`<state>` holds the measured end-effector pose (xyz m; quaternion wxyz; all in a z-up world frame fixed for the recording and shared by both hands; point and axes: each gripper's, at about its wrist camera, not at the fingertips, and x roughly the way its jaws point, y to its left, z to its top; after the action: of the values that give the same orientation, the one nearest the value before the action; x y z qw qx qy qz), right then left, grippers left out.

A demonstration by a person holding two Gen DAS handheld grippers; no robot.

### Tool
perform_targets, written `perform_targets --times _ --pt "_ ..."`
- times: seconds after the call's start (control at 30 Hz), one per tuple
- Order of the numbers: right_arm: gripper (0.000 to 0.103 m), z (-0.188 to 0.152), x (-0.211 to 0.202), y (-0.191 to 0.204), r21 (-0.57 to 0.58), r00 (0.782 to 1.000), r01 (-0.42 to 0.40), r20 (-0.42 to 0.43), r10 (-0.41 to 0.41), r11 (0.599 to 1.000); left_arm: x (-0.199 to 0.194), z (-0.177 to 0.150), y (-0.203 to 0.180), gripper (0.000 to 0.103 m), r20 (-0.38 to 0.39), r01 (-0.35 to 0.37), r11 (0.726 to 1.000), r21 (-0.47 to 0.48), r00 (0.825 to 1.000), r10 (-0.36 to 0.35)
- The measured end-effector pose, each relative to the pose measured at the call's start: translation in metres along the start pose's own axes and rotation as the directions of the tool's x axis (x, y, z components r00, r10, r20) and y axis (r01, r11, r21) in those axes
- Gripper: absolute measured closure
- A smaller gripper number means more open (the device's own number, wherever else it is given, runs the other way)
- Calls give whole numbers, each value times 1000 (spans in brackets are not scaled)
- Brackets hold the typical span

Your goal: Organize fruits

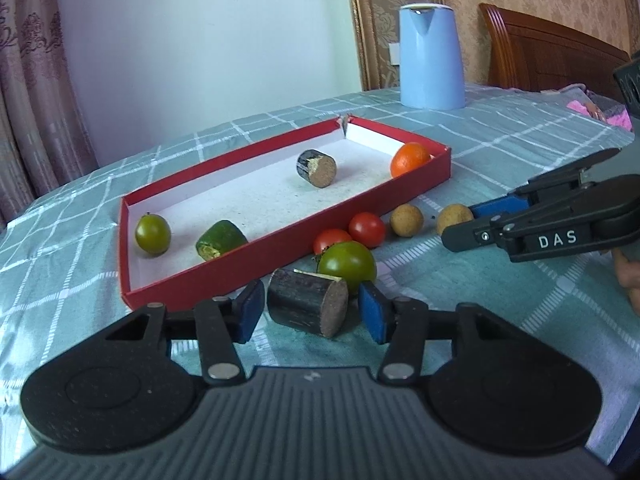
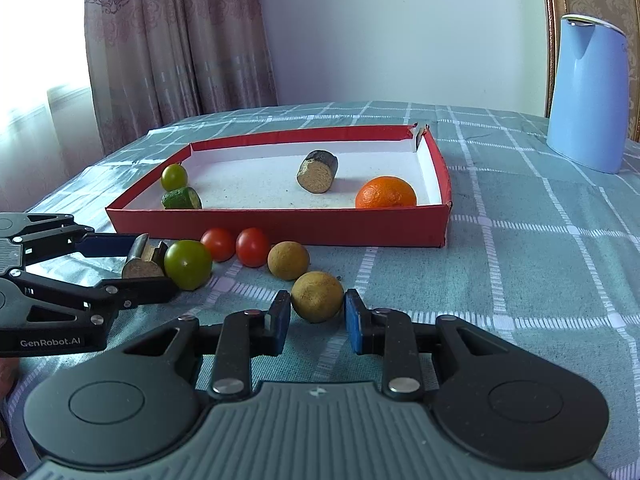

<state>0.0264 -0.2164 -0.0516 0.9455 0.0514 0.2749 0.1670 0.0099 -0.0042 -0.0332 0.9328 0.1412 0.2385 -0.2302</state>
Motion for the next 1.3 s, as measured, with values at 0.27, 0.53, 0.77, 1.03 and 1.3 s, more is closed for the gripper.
perform_targets --times 0.27,0.53,0.77,1.03,1.3 --pt "75 0 0 0 -1 1000 0 0 0 1000 -9 3 11 54 69 -70 992 -103 995 78" --pt "75 0 -2 1 3 1000 9 8 -9 1000 -3 17 25 54 75 -105 975 -196 990 122" --pt "75 0 -3 -1 15 1000 11 15 -11 1000 9 25 28 54 51 -134 968 -213 988 148" --pt "75 6 -10 6 -17 998 38 51 -37 999 18 38 31 54 40 -177 961 -213 981 189" --pt "75 48 3 18 -74 989 98 122 -88 992 46 67 41 54 33 -224 947 -230 971 237"
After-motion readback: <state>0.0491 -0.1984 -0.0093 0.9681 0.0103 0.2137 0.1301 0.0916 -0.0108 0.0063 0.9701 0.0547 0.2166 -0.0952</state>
